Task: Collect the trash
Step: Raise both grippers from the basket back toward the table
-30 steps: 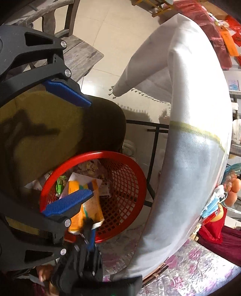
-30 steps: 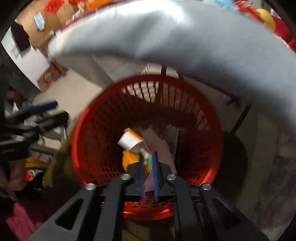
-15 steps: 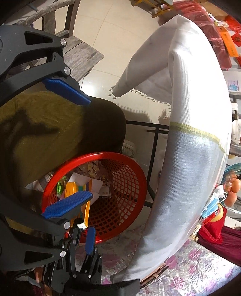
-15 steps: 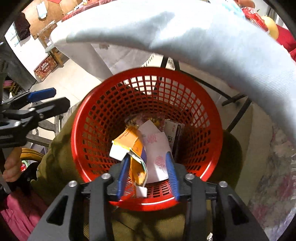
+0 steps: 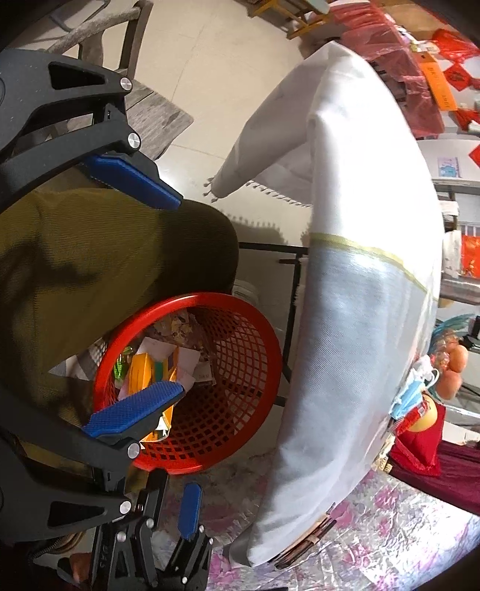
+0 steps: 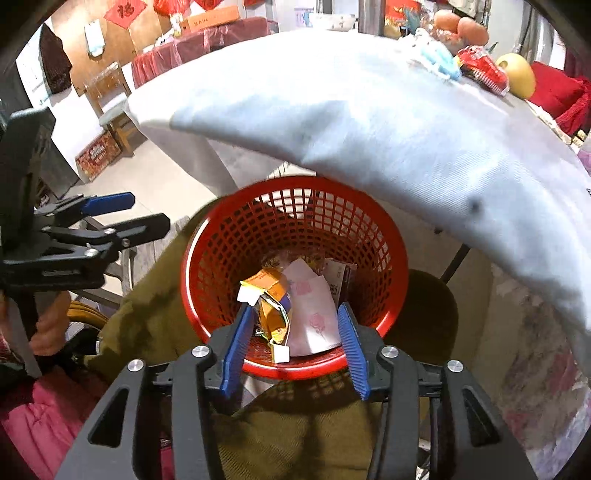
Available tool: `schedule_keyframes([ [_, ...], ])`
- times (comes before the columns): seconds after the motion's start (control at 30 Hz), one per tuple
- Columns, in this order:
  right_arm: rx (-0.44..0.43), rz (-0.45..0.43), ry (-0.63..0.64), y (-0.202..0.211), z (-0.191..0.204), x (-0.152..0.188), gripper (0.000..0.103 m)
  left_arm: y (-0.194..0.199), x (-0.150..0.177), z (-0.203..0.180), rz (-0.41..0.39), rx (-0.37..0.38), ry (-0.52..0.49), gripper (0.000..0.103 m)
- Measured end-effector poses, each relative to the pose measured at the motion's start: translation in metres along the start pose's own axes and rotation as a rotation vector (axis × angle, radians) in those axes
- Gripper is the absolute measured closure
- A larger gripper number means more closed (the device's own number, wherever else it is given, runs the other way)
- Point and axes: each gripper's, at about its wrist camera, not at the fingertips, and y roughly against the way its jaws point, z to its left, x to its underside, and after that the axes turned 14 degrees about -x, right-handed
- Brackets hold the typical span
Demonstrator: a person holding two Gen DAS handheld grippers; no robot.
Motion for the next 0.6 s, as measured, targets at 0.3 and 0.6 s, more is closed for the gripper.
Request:
schedule_keyframes([
  [0.3,-0.012,-0.192,0.014,0.067,0.000,-0.007,0.048,0.037,-0.026,-0.008,-0.100,0.010,-0.034,0.009],
  [0.6,0.051,-0.334,-0.051,0.097,-0.045,-0.038,0.037,0.043,-0.077,-0.025,-0.182,0.004,-0.078,0.007],
])
